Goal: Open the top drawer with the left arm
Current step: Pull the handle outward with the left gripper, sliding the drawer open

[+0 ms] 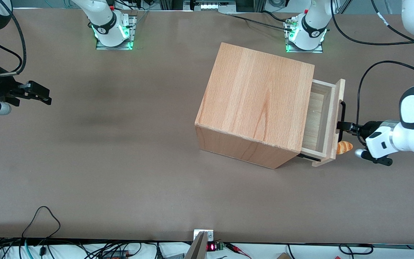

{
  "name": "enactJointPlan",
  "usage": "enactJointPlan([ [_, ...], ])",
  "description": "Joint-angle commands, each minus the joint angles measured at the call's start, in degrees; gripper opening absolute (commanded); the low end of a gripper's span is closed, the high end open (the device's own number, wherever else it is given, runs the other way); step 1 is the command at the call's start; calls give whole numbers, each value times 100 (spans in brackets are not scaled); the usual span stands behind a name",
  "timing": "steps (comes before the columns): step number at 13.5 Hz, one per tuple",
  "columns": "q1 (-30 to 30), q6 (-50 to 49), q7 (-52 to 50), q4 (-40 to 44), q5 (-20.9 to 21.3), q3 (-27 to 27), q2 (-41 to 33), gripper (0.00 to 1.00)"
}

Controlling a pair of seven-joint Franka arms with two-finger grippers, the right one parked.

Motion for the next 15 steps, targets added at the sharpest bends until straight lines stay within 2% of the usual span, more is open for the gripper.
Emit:
enactJointPlan([
  [1,182,219,224,220,74,-27,155,100],
  [15,815,535,708,282,74,-27,269,100],
])
